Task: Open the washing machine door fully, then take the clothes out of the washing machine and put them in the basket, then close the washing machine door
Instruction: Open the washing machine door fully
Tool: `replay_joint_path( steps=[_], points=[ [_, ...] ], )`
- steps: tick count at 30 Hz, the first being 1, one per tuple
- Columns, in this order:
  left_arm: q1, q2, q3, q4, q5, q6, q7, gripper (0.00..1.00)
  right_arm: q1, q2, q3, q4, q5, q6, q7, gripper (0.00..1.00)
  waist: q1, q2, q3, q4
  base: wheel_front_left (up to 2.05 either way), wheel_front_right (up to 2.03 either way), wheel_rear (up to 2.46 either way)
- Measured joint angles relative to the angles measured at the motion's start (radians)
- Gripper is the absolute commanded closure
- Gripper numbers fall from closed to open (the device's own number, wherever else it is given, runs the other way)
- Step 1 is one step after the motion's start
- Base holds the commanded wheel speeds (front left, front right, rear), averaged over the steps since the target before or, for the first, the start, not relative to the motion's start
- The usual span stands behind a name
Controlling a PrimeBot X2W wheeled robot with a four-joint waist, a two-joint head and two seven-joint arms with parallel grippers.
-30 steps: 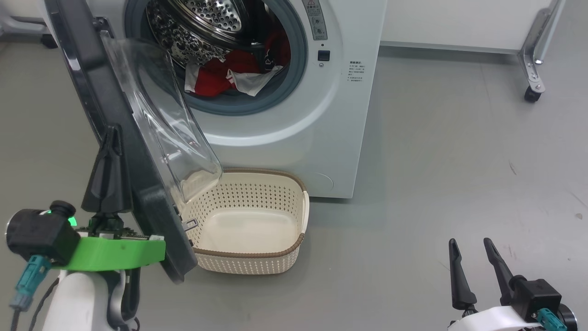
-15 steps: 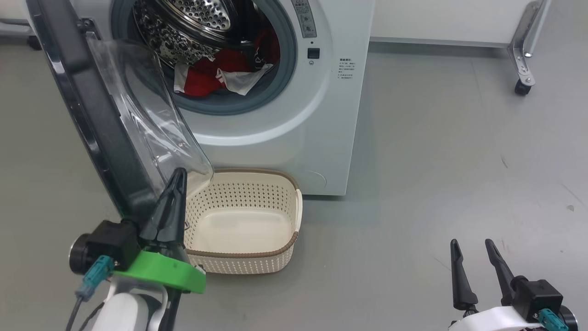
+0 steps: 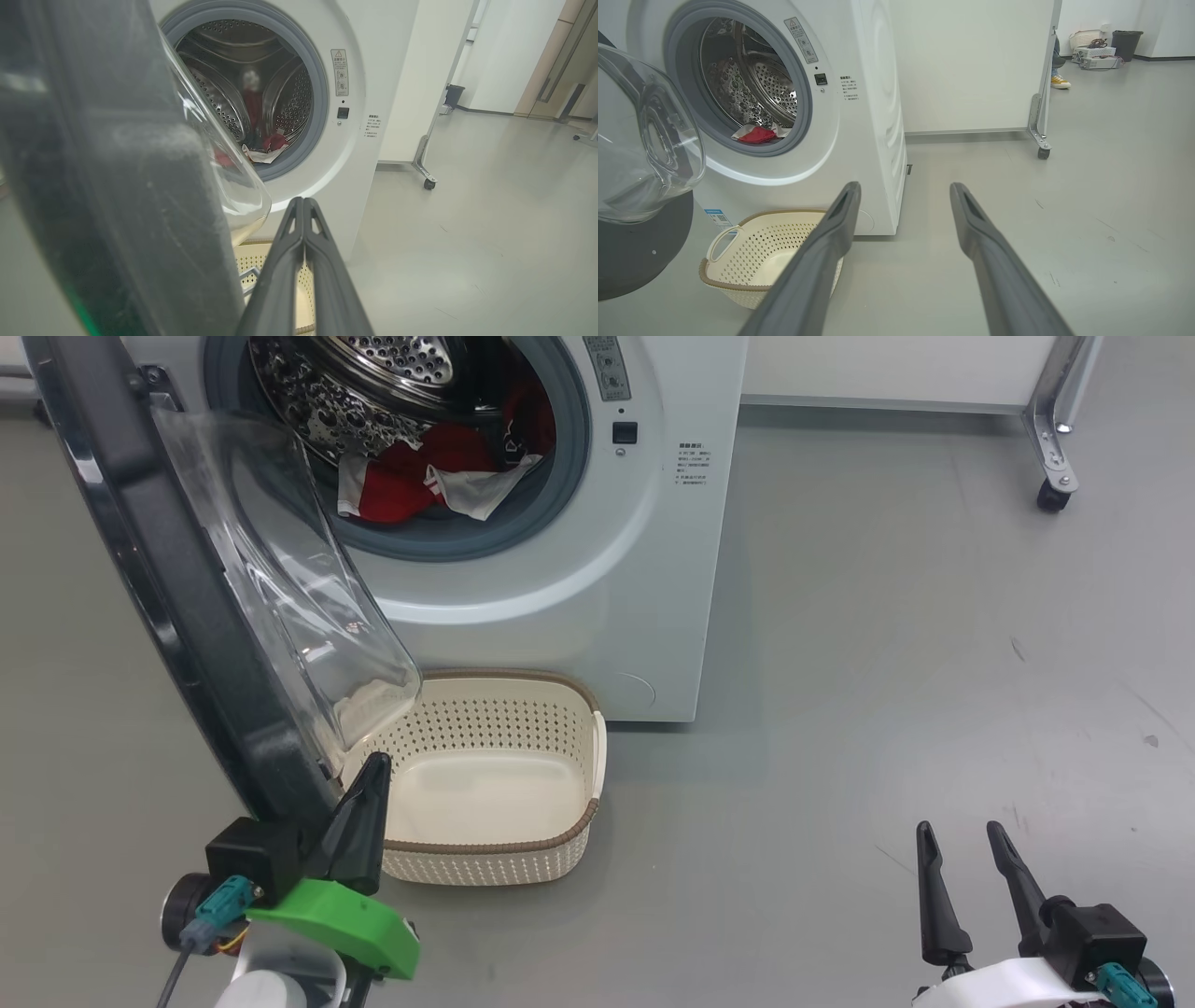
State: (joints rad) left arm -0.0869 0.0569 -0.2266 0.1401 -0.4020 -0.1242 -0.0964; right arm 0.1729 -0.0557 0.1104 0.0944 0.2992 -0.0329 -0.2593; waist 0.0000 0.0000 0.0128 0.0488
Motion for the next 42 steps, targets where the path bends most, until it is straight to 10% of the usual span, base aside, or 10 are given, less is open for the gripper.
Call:
replay_joint_path(
  steps=[42],
  points=[
    [-0.011, 0.012, 0.058, 0.155, -0.012, 0.000, -0.051, 1.00, 0.000, 0.015, -0.026, 0.029, -0.003, 0.031, 0.000, 0.00, 0.0000, 0.0000, -0.011, 0.129, 0.00, 0.00, 0.00]
  ],
)
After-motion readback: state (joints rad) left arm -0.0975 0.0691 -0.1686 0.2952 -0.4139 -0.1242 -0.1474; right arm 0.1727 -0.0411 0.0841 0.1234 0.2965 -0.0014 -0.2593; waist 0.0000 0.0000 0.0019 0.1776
